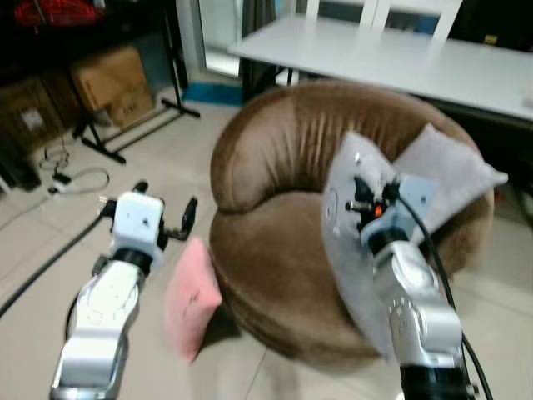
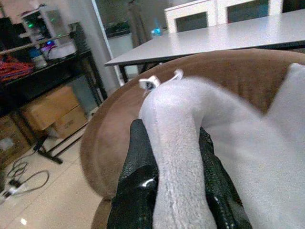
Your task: Move the pillow to the sofa from floor
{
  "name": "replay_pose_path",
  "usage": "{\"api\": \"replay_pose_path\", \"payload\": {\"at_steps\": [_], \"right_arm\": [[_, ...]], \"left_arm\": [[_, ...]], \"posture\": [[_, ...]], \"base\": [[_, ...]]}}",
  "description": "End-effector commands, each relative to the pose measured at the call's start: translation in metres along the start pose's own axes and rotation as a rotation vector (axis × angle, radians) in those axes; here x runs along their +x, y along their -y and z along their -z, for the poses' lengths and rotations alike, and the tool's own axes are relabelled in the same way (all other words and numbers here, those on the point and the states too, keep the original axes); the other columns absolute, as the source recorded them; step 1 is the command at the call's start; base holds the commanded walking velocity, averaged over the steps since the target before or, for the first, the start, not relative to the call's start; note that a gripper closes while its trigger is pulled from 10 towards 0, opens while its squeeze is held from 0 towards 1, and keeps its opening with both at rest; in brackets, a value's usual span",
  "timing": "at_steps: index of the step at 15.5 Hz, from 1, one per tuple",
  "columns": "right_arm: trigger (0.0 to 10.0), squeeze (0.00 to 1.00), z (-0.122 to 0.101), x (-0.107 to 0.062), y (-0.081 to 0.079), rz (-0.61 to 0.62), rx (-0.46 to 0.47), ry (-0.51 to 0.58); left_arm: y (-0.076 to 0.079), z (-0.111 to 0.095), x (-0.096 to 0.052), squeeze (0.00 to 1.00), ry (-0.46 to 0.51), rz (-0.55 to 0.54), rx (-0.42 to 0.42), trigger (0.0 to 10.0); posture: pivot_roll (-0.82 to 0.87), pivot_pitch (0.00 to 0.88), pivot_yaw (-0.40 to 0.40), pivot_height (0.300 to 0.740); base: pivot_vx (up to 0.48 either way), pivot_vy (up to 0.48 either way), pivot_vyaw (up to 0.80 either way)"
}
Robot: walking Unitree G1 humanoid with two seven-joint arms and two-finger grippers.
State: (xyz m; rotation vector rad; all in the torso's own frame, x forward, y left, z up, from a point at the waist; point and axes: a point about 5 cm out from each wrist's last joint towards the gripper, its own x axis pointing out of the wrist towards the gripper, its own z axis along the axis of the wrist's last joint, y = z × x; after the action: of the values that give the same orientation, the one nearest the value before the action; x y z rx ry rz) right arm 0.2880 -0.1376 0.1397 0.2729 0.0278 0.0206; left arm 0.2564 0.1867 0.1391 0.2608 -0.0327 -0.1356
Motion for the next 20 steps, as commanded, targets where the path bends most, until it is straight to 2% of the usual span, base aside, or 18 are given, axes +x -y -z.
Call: {"api": "replay_pose_path", "payload": {"at_steps": [1, 4, 8, 11, 14, 18, 20], "right_arm": [[10.0, 0.0, -0.011, -0.001, 0.006, 0.018, -0.005, 0.048], [10.0, 0.0, -0.011, 0.0, 0.006, 0.015, -0.002, 0.041], [10.0, 0.0, -0.01, 0.0, 0.004, 0.001, 0.0, 0.038], [10.0, 0.0, -0.009, -0.001, -0.001, -0.045, 0.016, 0.022], [10.0, 0.0, -0.008, -0.001, -0.011, -0.119, 0.024, -0.001], [10.0, 0.0, -0.01, 0.0, -0.027, -0.236, 0.029, -0.036], [10.0, 0.0, -0.014, 0.008, -0.045, -0.333, 0.028, -0.057]], "left_arm": [[0.008, -0.007, 0.003, 0.52, 0.031, 0.037, -0.004, 10.0], [0.009, -0.007, 0.003, 0.53, 0.027, 0.045, 0.001, 10.0], [0.01, -0.005, 0.003, 0.52, 0.02, 0.065, 0.011, 10.0], [0.01, -0.005, 0.003, 0.52, 0.018, 0.075, 0.017, 10.0], [0.009, -0.004, 0.001, 0.51, 0.007, 0.095, 0.033, 10.0], [0.011, -0.002, -0.003, 0.49, -0.003, 0.159, 0.054, 10.0], [0.008, 0.0, -0.007, 0.49, -0.023, 0.236, 0.107, 10.0]], "posture": [[-0.07, 0.0, 0.022, 0.74], [-0.07, 0.0, 0.021, 0.74], [-0.07, 0.0, 0.024, 0.74], [-0.07, 0.0, 0.023, 0.74], [-0.07, 0.0, 0.02, 0.74], [-0.06, 0.0, 0.017, 0.74], [-0.06, 0.0, 0.018, 0.74]], "base": [[0.337, 0.0, 0.0], [0.34, 0.0, 0.0], [0.337, 0.0, -0.8], [0.337, 0.0, 0.0], [0.31, 0.0, 0.0], [0.0, 0.0, 0.0], [0.0, 0.0, 0.0]]}}
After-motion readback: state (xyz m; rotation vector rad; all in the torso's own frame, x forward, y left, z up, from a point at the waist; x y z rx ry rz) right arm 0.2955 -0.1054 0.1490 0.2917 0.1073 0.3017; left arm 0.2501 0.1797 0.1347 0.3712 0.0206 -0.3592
